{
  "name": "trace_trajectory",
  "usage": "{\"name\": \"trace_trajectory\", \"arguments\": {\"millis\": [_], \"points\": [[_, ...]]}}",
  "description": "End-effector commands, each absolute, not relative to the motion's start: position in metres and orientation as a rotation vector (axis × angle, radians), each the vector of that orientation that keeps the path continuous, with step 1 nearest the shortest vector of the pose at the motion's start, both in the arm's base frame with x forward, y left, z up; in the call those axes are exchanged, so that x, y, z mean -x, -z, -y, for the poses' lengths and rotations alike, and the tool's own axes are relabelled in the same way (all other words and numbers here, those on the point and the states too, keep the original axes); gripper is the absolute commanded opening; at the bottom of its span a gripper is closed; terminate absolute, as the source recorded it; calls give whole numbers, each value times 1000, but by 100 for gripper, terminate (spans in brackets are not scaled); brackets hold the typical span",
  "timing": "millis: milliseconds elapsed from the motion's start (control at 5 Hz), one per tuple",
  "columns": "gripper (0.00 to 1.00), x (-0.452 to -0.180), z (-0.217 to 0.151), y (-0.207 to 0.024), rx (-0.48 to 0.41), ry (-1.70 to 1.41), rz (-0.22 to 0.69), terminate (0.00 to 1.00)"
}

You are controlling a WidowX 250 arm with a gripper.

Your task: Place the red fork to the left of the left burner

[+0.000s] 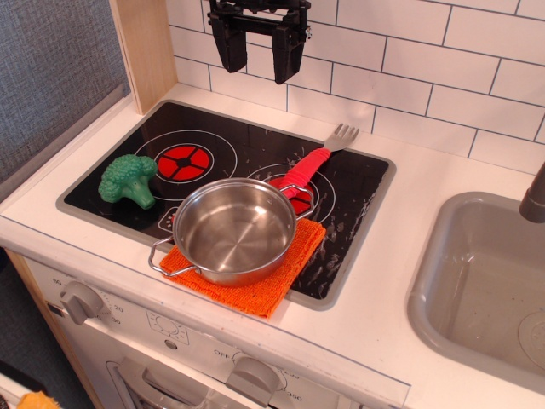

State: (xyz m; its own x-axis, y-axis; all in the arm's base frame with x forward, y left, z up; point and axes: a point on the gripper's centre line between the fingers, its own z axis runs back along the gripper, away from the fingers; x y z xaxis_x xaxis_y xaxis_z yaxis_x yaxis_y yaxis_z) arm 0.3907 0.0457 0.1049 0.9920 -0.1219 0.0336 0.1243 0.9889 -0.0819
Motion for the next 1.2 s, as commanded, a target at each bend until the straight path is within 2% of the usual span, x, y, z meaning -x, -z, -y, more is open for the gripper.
{"name": "trace_trajectory", "arguments": {"millis": [0, 200, 400, 800, 1000], "points": [[100, -391, -46, -105, 84, 124, 29, 0], [100, -383, -41, -112, 35, 88, 83, 0], [100, -378, -23, -100, 21, 83, 72, 0], [100, -377, 4, -52, 48, 41, 89, 0], [100, -380, 11, -38, 33, 36, 114, 0]]}}
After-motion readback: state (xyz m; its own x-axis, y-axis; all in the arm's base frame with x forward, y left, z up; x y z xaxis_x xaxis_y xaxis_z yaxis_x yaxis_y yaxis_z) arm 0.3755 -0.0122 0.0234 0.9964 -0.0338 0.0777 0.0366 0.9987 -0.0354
